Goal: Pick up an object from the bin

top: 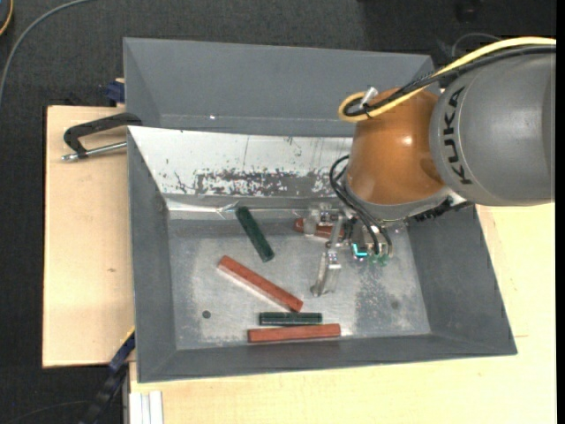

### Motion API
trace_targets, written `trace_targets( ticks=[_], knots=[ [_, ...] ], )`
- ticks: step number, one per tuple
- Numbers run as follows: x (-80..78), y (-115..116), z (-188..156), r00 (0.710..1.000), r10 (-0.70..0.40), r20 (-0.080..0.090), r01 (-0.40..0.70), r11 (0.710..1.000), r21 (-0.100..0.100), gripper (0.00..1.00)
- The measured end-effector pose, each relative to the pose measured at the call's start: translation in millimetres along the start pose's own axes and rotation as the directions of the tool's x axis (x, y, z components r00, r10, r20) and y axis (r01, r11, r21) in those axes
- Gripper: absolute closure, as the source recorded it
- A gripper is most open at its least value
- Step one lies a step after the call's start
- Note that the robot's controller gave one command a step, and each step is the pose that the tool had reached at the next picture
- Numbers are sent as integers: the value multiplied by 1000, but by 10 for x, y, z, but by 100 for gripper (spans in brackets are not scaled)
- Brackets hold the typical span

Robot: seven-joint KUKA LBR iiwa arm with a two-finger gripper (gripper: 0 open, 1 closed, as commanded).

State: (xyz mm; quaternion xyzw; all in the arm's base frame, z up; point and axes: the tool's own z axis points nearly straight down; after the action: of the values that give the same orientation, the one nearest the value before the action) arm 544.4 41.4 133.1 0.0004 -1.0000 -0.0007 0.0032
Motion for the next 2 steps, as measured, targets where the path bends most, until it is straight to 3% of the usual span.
trace_targets(
  ticks=[1, 2],
  knots=[
    [211, 679, 637, 994, -113, 8, 113, 994, 0, 0],
    [170, 656, 587, 994, -107, 20, 107, 994, 0, 100]
  ],
)
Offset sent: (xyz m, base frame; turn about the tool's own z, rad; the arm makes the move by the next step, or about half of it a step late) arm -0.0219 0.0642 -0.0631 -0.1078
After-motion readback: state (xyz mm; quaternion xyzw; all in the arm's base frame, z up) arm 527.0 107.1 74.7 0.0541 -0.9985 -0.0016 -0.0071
